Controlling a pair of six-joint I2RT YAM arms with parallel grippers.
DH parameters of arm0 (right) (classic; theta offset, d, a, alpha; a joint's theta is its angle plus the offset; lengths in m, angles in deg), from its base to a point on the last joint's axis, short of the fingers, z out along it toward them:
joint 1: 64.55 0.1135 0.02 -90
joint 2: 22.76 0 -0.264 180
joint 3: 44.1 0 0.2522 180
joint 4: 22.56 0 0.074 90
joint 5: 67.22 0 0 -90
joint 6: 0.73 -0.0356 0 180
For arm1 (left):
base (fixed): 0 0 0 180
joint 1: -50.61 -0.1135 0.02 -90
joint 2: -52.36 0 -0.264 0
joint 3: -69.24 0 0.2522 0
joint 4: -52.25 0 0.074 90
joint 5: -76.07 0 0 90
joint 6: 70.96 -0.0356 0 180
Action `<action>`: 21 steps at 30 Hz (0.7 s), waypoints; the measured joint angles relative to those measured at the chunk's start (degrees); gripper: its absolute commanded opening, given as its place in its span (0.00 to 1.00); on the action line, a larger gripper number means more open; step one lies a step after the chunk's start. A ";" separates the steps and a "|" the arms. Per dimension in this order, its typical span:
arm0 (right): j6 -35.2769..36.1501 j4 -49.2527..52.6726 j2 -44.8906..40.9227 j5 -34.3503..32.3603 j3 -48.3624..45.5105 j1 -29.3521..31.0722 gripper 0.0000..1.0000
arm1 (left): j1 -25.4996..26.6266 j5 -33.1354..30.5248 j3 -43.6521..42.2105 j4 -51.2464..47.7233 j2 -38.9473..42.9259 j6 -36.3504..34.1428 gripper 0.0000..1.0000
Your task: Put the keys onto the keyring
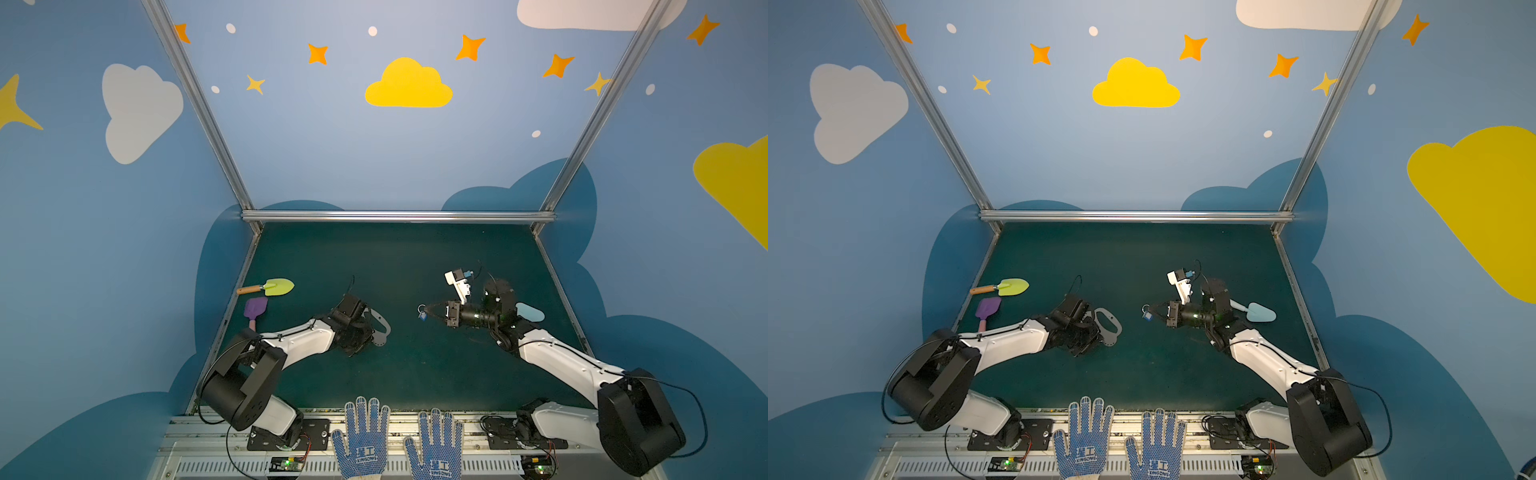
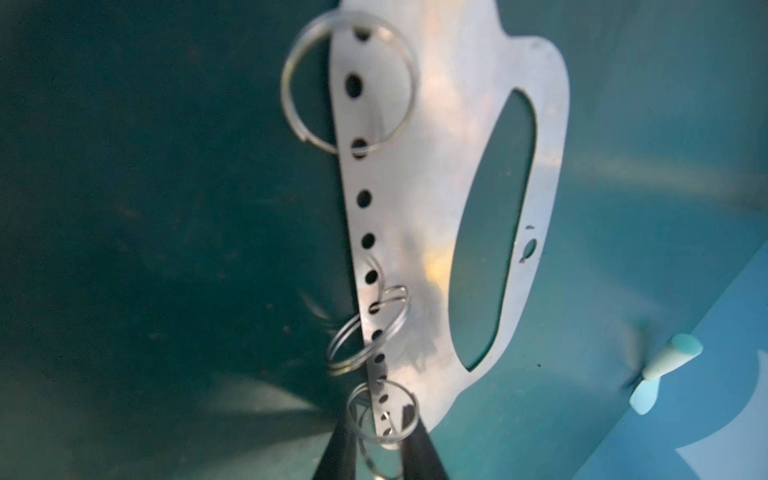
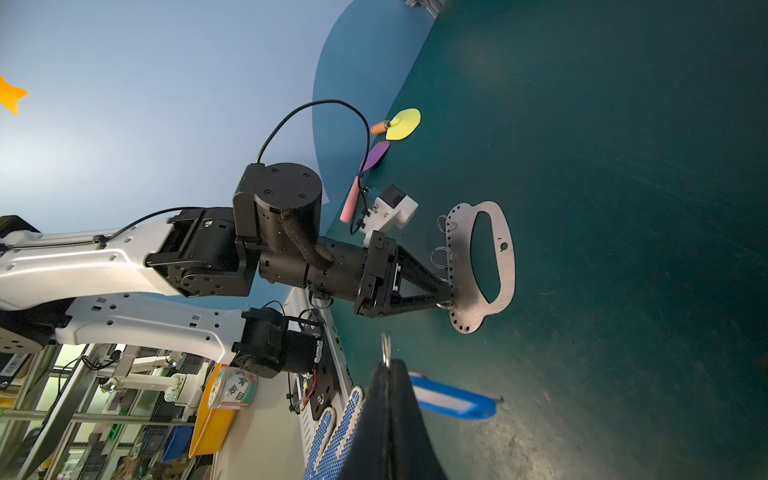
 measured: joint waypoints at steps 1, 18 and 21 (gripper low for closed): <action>0.04 0.04 0.00 -0.11 -0.07 0.02 0.00 | 0.00 -0.02 0.07 0.02 -0.15 -0.07 0.13; 6.80 10.43 -6.97 -7.93 -0.07 -0.15 0.00 | -0.98 0.50 12.00 1.09 -11.39 -4.87 0.14; 9.03 11.65 -9.92 -9.51 -0.04 -0.13 0.00 | -1.22 1.01 12.55 1.14 -10.99 -5.70 0.25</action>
